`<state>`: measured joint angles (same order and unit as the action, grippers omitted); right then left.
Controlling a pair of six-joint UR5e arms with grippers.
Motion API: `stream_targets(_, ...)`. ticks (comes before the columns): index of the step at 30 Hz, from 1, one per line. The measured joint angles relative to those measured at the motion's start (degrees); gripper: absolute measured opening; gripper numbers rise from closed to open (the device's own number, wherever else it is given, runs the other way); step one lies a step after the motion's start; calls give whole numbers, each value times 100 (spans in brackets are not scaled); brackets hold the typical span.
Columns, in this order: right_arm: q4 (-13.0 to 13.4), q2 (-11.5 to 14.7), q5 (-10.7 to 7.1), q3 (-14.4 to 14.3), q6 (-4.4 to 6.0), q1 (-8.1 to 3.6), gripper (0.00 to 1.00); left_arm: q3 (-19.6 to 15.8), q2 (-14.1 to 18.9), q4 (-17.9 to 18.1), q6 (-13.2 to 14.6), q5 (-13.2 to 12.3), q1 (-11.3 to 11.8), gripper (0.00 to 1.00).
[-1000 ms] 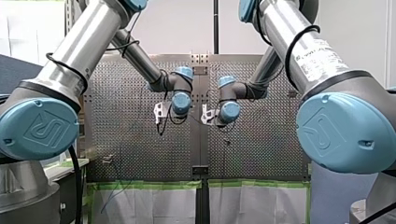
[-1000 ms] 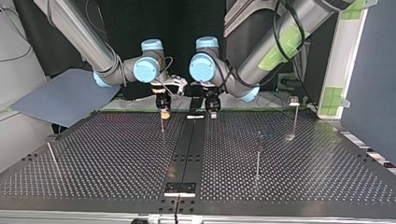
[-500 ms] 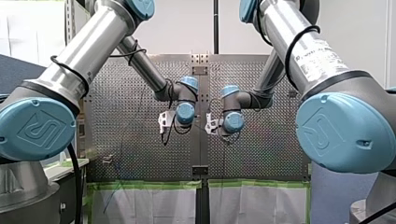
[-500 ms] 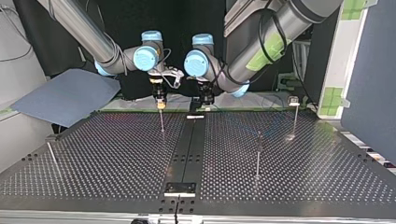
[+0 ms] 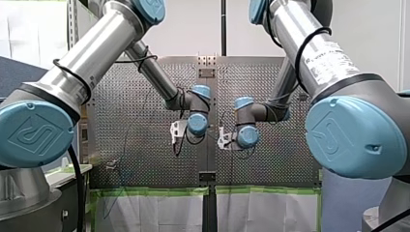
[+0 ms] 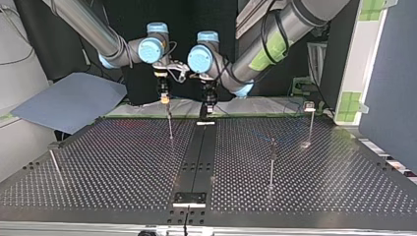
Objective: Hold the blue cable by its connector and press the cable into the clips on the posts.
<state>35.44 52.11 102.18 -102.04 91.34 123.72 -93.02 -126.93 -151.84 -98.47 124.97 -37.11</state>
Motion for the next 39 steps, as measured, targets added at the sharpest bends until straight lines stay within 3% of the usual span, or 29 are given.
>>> stream_targets(10,440,-10,-26,-496,197,-179,0,-3,-480,420,134,-6,-165,1)
stream_targets(15,637,-19,-76,-690,332,-292,0,-3,-531,673,164,68,-214,1)
stream_targets(27,1096,-193,-582,-735,781,-619,0,-3,-539,1226,251,119,-309,1)
stream_targets(33,1227,-299,-805,-695,945,-769,0,-3,-545,1377,290,119,-364,1)
stream_targets(35,1282,-306,-863,-689,978,-833,0,-3,-548,1433,300,122,-373,1)
stream_targets(39,1326,-346,-1038,-685,944,-1023,0,-3,-618,1522,352,159,-375,1)
